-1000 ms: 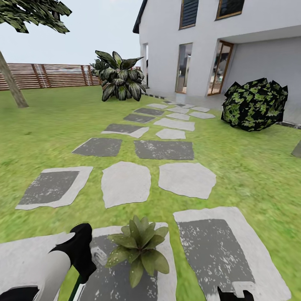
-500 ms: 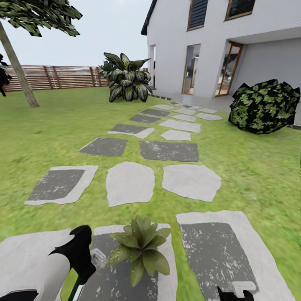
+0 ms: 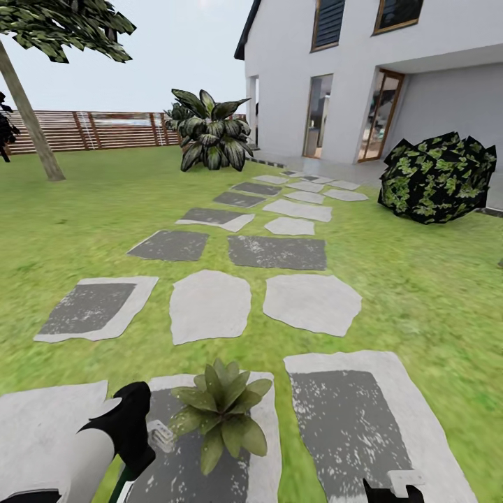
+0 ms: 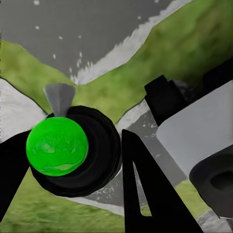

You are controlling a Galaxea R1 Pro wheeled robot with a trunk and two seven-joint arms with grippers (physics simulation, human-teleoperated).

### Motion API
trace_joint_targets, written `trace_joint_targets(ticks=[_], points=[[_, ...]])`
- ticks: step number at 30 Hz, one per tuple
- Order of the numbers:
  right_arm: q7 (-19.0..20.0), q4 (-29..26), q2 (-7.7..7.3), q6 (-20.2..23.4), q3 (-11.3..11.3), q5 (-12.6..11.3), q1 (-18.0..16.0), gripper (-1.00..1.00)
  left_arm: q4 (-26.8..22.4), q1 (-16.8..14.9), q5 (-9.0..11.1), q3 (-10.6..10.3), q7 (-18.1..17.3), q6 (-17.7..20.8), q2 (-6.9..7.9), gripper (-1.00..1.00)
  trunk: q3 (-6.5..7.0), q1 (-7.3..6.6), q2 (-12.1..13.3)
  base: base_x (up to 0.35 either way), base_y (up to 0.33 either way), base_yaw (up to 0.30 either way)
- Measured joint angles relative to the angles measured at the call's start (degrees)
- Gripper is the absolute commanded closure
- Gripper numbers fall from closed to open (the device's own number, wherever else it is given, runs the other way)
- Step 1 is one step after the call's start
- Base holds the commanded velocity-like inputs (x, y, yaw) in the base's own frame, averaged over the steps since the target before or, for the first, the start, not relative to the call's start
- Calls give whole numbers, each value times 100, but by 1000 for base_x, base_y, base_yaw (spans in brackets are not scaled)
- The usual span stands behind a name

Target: Pick up the pesticide atomizer in the garden and spray insectifuge to fully cover both potted plants in the garden.

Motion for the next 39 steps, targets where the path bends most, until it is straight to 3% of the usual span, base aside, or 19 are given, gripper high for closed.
trace_joint_targets(ticks=[1, 5, 8, 12, 19, 39], points=[[3, 0, 0, 0, 0, 0, 0, -100, -16, 10, 3, 18, 2, 1, 17, 100, 0, 0, 0, 0, 0, 0], [1, -2, 0, 0, 0, 0, 0, -100, -77, 21, 4, 410, 108, -1, 36, 100, 0, 0, 0, 0, 0, 54], [-1, 0, 0, 0, 0, -1, 0, -100, -26, 28, 1, 498, 515, -6, 38, 100, 0, 0, 0, 0, 0, 220], [-1, 0, 0, 0, 0, -2, 0, -100, 68, 90, 35, 523, 687, -8, 10, 100, 0, 0, 0, 0, 0, 268], [-1, 0, 0, 0, 0, -1, 0, -100, 42, 101, 451, 517, 713, -14, -25, 100, 0, 0, 0, 0, 0, 245], [-10, 0, 0, 0, 0, -1, 0, -100, 70, 105, 566, 521, 723, -12, -34, 100, 0, 0, 0, 55, -118, 35]])
